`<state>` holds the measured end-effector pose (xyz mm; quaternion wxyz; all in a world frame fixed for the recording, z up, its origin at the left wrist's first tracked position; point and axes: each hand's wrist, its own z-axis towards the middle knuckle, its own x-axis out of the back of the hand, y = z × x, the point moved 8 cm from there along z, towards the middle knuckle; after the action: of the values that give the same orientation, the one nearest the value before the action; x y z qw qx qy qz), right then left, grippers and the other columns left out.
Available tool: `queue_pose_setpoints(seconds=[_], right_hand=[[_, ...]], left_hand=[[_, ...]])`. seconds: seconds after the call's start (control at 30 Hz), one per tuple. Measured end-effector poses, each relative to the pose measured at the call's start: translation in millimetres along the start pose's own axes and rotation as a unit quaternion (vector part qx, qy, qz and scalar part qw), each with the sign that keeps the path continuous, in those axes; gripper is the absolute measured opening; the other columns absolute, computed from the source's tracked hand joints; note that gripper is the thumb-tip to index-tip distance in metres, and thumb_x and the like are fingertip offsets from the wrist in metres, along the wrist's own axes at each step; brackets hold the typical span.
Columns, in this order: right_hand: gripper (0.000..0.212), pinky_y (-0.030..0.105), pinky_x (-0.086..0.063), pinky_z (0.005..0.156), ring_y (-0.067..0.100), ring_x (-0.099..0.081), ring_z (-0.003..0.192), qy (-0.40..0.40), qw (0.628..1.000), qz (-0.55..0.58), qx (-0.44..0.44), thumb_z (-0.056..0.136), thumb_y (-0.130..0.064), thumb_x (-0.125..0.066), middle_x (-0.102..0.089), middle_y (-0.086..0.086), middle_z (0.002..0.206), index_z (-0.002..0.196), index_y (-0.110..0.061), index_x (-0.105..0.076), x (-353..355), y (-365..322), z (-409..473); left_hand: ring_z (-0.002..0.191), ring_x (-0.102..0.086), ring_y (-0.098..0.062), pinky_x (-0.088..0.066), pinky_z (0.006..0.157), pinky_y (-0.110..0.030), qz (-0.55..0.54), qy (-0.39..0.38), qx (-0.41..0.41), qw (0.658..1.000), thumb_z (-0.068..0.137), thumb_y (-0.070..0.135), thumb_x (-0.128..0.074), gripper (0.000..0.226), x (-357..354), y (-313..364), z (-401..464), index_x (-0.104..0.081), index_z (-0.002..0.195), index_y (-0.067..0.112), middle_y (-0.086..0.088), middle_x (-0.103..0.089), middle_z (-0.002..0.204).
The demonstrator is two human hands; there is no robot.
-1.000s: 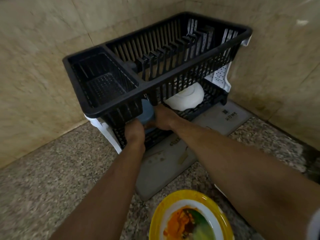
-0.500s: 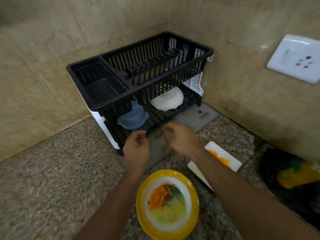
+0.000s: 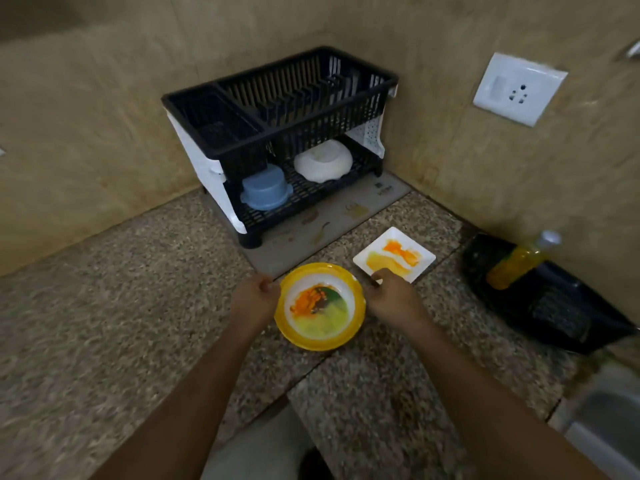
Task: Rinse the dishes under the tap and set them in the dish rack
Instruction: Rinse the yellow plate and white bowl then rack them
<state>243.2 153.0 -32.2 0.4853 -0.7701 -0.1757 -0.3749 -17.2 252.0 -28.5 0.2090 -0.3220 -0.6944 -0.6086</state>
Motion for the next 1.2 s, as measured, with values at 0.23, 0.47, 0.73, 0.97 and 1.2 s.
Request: queue_pose_setpoints(seconds=[0.23,0.47,0.73,0.97,1.2], right_hand=[[0.034,0.032,-0.047,0.083,0.03,-0.059,0.108,-0.043,0.998,0.036,-0.04,0.095,-0.03,-0.059,-0.063,0.01,0.118,0.124,-0.011,-0.058,-42,9,-2],[0.018,0.032,-0.046,0.061,0.019,-0.061,0.083,0.024,0.987,0.142,-0.076,0.09,-0.03,-0.064,-0.061,-0.003,0.087,0.105,-0.022,-0.058,-25,39,-36],[0.015,0.022,-0.041,0.05,0.016,-0.062,0.067,0.154,0.954,0.215,-0.141,0.085,-0.013,-0.065,-0.063,-0.006,0.074,0.085,-0.027,-0.059,74,146,-158],[0.013,0.028,-0.049,0.046,0.015,-0.062,0.049,0.241,0.905,0.298,-0.186,0.089,-0.005,-0.057,-0.066,0.005,0.067,0.1,-0.009,-0.064,147,261,-279],[0.018,0.04,-0.052,0.08,0.03,-0.066,0.091,0.518,0.778,0.205,-0.29,0.091,-0.035,-0.059,-0.071,0.007,0.096,0.103,-0.022,-0.062,272,352,-389]], left_hand=[[0.078,-0.069,-0.025,-0.057,0.079,-0.042,-0.013,-0.105,0.028,0.994,0.09,0.028,-0.061,0.002,-21,-23,11,-0.061,0.09,0.03,-0.006,-0.072,0.089],[0.071,-0.068,-0.026,-0.06,0.058,-0.038,-0.09,-0.147,0.039,0.984,0.087,0.004,-0.059,0.017,-37,1,-7,-0.064,0.08,0.018,-0.012,-0.067,0.078],[0.062,-0.065,-0.021,-0.052,0.044,-0.027,-0.119,-0.296,-0.05,0.946,0.093,0.007,-0.057,0.01,-138,101,-101,-0.066,0.093,0.011,-0.018,-0.067,0.085],[0.068,-0.066,-0.02,-0.056,0.045,-0.033,-0.113,-0.389,-0.106,0.908,0.099,0.013,-0.053,0.007,-233,181,-231,-0.056,0.095,0.018,-0.005,-0.065,0.09],[0.064,-0.065,-0.025,-0.053,0.04,-0.031,-0.138,-0.424,-0.092,0.89,0.098,0.011,-0.055,0.005,-296,232,-305,-0.059,0.1,0.011,-0.017,-0.065,0.094]])
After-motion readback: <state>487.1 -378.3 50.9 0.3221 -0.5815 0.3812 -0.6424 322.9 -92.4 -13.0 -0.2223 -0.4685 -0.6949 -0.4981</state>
